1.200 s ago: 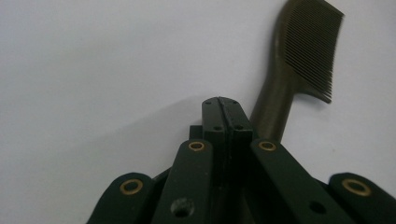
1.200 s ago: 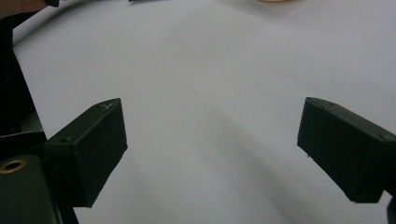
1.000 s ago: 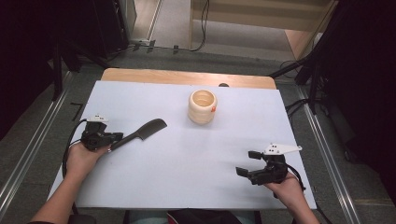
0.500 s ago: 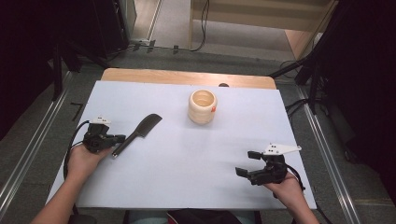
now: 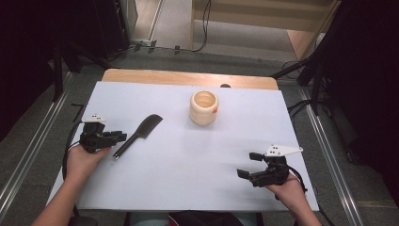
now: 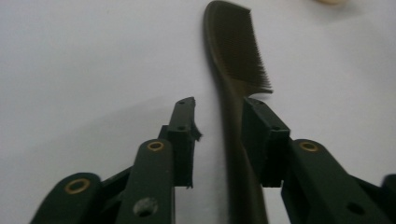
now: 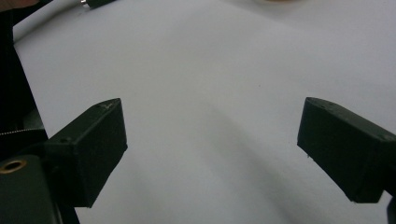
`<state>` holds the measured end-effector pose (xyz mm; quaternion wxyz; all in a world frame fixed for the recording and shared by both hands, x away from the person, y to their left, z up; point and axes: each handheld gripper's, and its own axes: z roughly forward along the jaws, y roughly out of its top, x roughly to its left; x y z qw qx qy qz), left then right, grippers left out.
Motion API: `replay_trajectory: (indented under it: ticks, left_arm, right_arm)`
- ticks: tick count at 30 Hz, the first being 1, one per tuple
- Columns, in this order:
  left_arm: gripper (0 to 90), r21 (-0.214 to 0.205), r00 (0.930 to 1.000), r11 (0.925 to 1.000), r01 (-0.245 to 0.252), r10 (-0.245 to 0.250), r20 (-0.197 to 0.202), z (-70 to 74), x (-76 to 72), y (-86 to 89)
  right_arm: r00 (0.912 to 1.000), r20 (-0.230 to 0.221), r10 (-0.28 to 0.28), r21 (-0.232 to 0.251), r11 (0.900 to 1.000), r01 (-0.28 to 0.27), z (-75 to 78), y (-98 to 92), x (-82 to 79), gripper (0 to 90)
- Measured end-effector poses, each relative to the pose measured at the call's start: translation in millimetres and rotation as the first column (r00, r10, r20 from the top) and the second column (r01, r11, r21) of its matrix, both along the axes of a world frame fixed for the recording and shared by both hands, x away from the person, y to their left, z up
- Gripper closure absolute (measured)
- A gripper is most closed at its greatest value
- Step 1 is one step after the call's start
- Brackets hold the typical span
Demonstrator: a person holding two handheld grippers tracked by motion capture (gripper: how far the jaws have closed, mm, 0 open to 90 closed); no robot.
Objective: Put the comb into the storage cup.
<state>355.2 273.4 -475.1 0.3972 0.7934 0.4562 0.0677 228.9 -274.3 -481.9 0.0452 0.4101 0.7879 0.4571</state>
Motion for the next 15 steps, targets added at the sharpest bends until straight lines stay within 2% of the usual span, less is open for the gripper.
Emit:
replay_trajectory:
  ticks: [2, 3, 6, 10, 15]
  left_arm:
    - [55.7, -0.014, 0.9999, 0.9999, 0.007, -0.007, 0.011, 3.8, -2.9, -1.0]
    - [51.8, -0.034, 0.9999, 0.9993, 0.014, -0.014, 0.01, 6.4, -5.2, -2.1]
    - [45.8, -0.048, 0.9997, 0.9986, 0.021, -0.02, 0.016, 8.5, -7.7, -3.6]
    - [39.5, -0.072, 0.9984, 0.9963, 0.047, -0.044, 0.034, 12.1, -13.4, -8.2]
    - [37.1, -0.089, 0.9955, 0.9926, 0.082, -0.077, 0.056, 16.4, -21.7, -14.7]
  right_arm:
    - [1.0, 0.004, 0.002, 0.002, 1.0, -0.002, 0.0, 0.0, 0.1, 6.6]
    - [1.0, 0.004, 0.003, 0.002, 1.0, -0.003, 0.0, 0.0, 0.1, 6.6]
    - [1.0, 0.006, 0.003, 0.006, 1.0, -0.004, 0.1, 0.6, -0.2, 6.6]
    - [0.9999, 0.01, 0.005, 0.008, 1.0, -0.005, -0.2, 1.3, -0.1, 6.6]
    - [0.9998, 0.017, 0.007, 0.009, 0.9999, -0.008, -0.5, 1.4, 0.1, 6.6]
